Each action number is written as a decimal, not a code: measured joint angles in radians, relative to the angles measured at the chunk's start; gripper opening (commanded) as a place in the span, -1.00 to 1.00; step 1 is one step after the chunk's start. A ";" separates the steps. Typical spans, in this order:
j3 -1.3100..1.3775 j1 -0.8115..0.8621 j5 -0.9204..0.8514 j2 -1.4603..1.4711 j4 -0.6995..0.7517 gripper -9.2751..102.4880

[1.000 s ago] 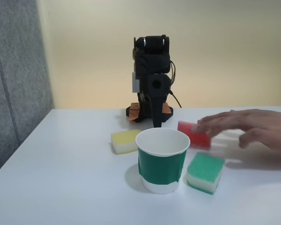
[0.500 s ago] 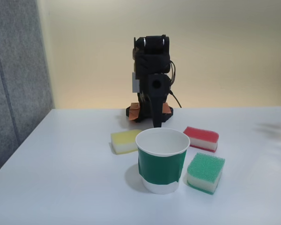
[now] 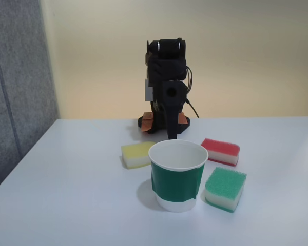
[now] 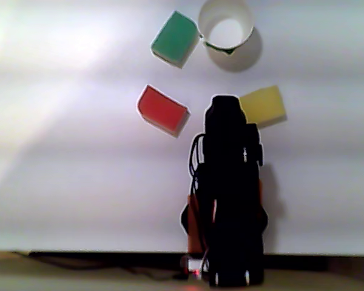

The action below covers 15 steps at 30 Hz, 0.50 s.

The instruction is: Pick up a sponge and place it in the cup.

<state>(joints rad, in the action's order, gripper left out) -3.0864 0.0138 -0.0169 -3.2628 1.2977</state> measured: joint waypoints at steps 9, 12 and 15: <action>0.000 0.000 0.002 0.000 -0.015 -0.84; 0.000 0.002 0.008 0.000 -0.021 -0.84; 0.000 0.002 0.008 0.000 -0.015 -0.84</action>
<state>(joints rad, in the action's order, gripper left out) -3.0864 0.0153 -0.0092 -3.2628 1.2824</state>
